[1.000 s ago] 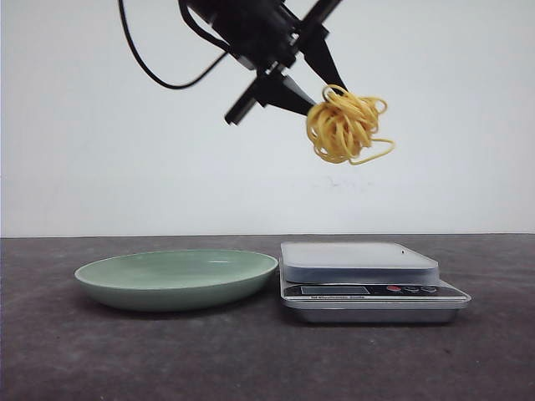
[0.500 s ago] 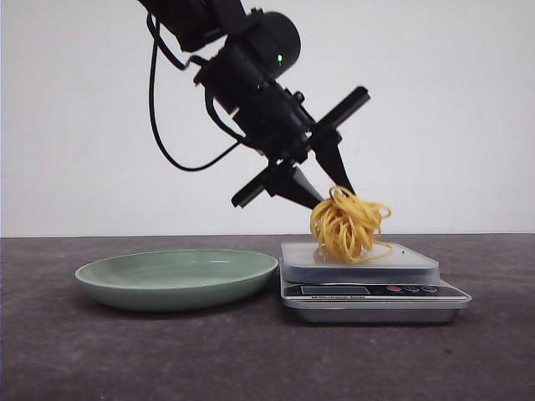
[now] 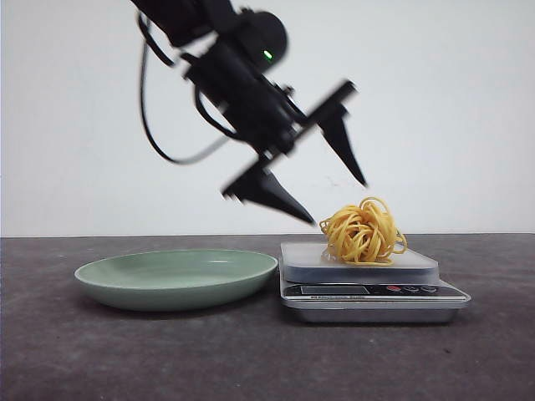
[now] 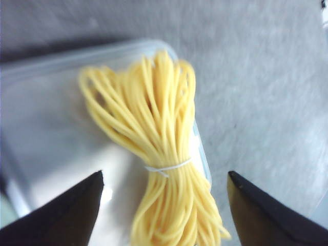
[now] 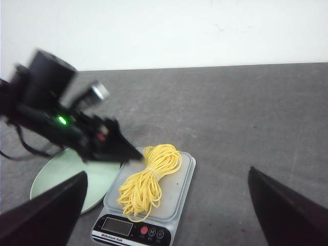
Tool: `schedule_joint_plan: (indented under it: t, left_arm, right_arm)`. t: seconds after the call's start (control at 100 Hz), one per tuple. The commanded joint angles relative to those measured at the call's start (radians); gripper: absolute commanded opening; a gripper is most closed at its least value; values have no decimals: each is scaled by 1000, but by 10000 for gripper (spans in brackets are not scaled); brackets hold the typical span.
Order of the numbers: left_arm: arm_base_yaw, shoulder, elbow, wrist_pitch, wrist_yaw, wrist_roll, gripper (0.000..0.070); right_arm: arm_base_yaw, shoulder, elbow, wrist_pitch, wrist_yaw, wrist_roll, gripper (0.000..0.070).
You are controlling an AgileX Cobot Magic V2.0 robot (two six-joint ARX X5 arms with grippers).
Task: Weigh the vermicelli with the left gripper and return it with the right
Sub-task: 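Raise the left gripper away from the scale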
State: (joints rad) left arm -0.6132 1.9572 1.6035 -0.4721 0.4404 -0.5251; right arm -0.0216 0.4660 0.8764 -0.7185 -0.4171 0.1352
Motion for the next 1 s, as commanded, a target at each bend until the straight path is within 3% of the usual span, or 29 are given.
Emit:
schedule_joint_plan:
  t: [0.0,0.1,0.3,0.59,0.82,0.99]
  left_arm:
    - [24,-92,32,0,-2,60,469]
    - [59,-232,32,-39,-31,115,463]
    - [85,-572,32,-132,-243,278,418]
    - [84,-1014,32,-371,-416,388,416]
    - [85,-1252,22,-635,-564,396,416]
    - [85,-1401,-49,-694,-603,351,416]
  right_arm:
    - [0,3,22,3,-2,-9,615]
    - [1,3,22,-7,-2,-9,615]
    - [0,3,22,-15,-9,-8,615]
    - [1,11,22,-14,-39,-8,615]
    - [7,55,22,3,-51,9,615]
    - [68,134,22,67,-62,58,614]
